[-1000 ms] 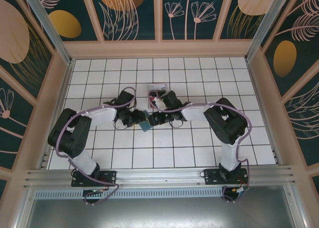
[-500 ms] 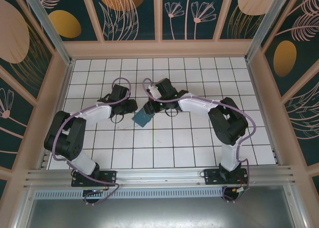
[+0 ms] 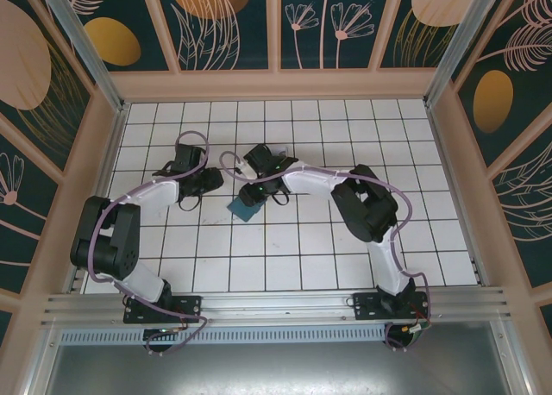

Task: Put the credit cards into the card holder
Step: Open the button on the card holder.

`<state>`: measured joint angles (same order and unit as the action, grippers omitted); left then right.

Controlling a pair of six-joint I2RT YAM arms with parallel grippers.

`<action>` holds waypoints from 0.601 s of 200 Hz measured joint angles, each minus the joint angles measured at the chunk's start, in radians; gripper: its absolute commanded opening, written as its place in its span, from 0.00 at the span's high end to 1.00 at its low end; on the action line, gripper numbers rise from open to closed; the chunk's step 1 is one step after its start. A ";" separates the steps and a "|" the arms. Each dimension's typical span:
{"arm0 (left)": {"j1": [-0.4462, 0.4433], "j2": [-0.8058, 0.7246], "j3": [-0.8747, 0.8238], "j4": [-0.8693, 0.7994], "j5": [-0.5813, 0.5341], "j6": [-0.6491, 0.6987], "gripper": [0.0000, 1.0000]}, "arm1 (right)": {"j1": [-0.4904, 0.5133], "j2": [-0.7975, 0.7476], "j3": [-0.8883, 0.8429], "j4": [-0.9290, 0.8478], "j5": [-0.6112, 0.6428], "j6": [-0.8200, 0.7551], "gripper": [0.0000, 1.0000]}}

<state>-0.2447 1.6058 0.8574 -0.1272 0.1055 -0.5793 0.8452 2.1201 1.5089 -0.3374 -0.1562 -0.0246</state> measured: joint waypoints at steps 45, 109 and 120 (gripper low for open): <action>0.000 0.020 0.000 0.015 0.071 0.000 0.48 | 0.029 0.005 0.013 -0.034 0.042 -0.004 0.52; 0.000 0.016 0.001 0.019 0.122 0.000 0.47 | 0.051 -0.053 0.006 -0.047 0.088 -0.003 0.52; 0.000 0.016 0.001 0.019 0.123 0.000 0.47 | 0.054 -0.061 0.006 -0.047 0.087 -0.003 0.52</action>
<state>-0.2447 1.6215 0.8581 -0.1078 0.2283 -0.5793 0.8989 2.0586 1.5146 -0.3843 -0.0689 -0.0277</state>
